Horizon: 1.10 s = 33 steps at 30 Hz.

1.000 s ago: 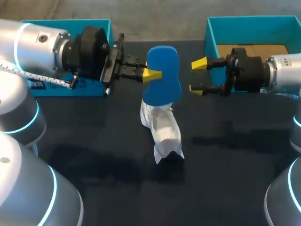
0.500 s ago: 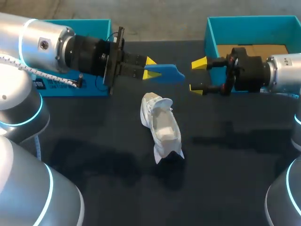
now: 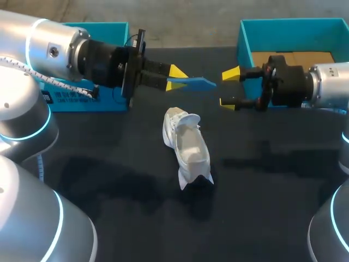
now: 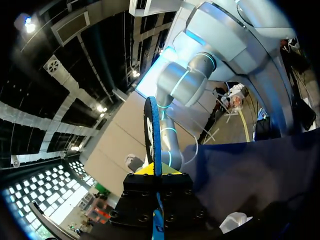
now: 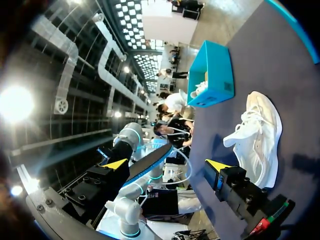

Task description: Take the shoe out of the shoebox, open the shoe tongue, remove and reinsert the insole, then place the shoe into the shoebox

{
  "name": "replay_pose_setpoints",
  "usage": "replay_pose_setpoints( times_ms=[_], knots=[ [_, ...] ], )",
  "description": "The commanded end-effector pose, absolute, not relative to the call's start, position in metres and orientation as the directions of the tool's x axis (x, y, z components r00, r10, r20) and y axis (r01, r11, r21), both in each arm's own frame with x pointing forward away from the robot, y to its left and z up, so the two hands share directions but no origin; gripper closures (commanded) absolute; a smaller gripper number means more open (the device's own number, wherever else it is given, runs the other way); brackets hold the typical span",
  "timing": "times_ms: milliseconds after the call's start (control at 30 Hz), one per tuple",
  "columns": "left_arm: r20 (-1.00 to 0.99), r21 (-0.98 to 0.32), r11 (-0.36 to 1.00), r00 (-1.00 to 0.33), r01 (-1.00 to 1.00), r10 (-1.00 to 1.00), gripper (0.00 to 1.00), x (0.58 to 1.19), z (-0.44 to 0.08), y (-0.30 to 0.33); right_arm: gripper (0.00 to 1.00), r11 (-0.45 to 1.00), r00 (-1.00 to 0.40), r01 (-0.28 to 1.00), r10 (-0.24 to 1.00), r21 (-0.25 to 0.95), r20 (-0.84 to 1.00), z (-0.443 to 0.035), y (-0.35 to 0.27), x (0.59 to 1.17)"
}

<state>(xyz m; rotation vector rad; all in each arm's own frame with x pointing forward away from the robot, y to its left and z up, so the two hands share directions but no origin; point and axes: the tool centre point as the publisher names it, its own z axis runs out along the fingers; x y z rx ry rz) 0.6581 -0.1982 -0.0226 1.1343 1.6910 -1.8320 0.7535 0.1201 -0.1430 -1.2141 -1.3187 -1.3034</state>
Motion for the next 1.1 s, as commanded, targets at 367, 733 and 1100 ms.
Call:
replay_pose_setpoints(
  times_ms=[367, 733, 1100],
  knots=[
    [-0.961, -0.242, -0.169, -0.211, 0.955, 0.178, 1.00, 0.677, -0.056, -0.194, 0.00, -0.035, -0.120, 0.992, 0.054, 0.122, 0.991, -0.143, 0.122, 0.754],
    [-0.990, 0.025, -0.107, 0.040, 0.994, 0.137, 1.00, 0.687, -0.092, -0.192, 0.00, -0.035, -0.120, 0.992, 0.054, 0.122, 0.991, -0.143, 0.122, 0.754],
    [-0.980, 0.137, -0.090, 0.149, 0.986, 0.133, 1.00, 0.695, -0.121, -0.203, 0.00, -0.027, -0.120, 0.992, 0.056, 0.121, 0.991, -0.141, 0.125, 0.755]
  ],
)
